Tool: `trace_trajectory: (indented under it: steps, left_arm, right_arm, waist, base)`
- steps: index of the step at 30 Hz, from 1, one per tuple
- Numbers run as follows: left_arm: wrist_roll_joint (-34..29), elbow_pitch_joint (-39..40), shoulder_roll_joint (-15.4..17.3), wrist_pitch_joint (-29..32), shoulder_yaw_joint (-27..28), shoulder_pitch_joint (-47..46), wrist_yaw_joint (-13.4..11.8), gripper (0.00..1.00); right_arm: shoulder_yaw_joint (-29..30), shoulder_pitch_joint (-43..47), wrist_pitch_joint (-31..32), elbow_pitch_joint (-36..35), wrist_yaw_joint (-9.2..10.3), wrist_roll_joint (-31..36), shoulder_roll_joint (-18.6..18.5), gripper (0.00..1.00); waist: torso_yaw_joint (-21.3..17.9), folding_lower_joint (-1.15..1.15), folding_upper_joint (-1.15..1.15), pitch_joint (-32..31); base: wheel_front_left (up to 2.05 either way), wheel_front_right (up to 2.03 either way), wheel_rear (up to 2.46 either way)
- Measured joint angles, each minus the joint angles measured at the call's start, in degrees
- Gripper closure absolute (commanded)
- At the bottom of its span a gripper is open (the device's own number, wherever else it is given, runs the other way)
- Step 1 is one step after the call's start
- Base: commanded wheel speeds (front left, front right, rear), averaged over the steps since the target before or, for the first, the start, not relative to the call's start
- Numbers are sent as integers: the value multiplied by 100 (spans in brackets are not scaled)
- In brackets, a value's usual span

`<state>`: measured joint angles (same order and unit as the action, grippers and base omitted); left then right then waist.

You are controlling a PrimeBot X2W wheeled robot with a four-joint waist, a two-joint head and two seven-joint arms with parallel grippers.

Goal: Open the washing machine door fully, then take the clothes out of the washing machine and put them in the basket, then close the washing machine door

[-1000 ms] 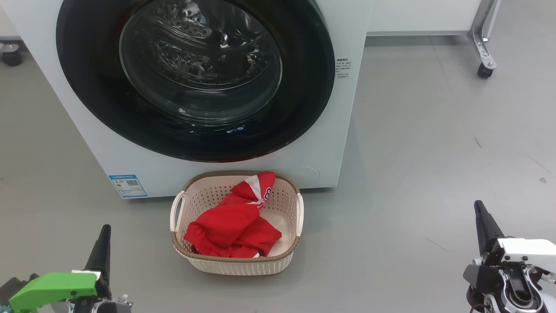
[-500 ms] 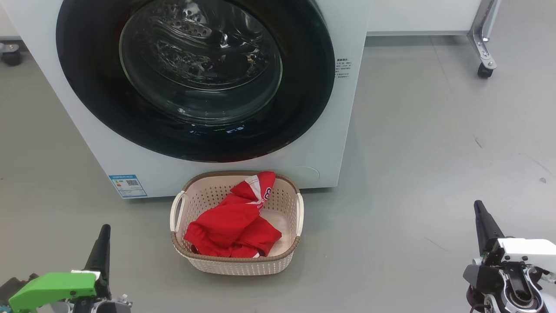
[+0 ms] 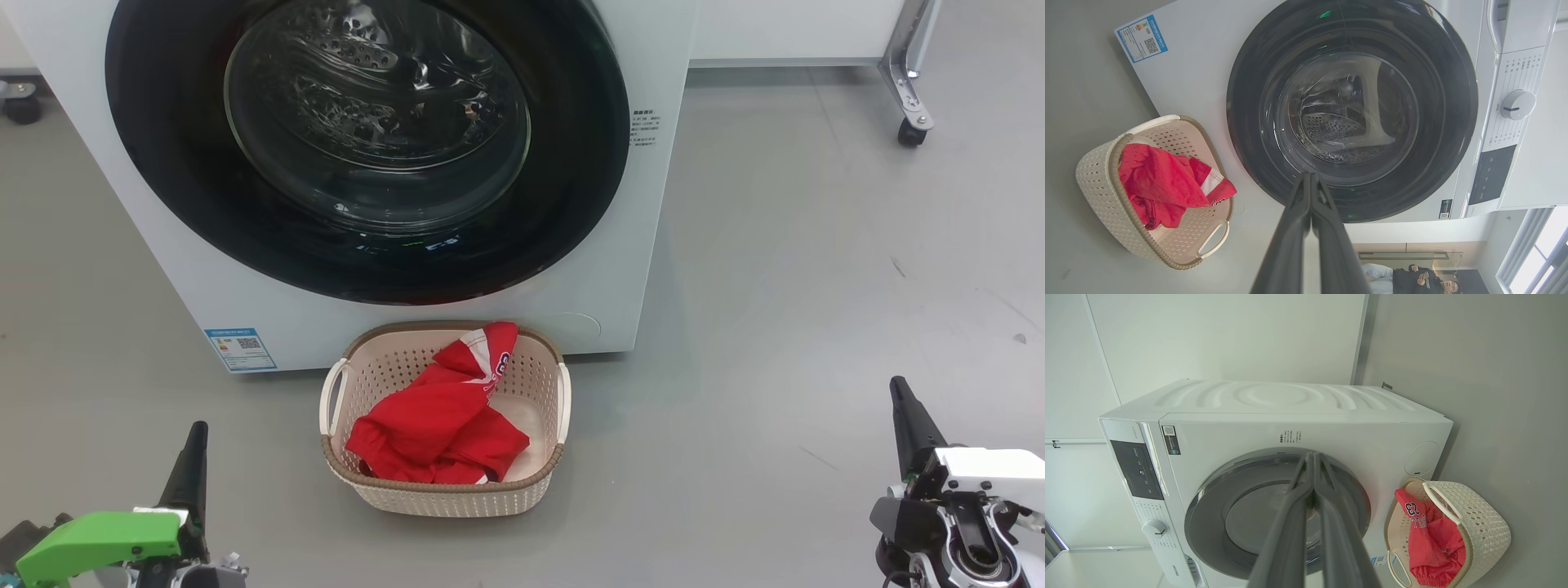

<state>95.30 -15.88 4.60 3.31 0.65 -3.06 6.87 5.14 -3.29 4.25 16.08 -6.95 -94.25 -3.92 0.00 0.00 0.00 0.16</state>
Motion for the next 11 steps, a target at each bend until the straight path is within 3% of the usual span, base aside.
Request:
trace_trajectory:
  steps: [11]
  left_arm:
    - [0,3,-1,0,12,0,0,100]
  right_arm:
    - [3,0,0,-1,0,0,9,100]
  waist:
    - [0,0,0,0]
  base:
    - [0,0,0]
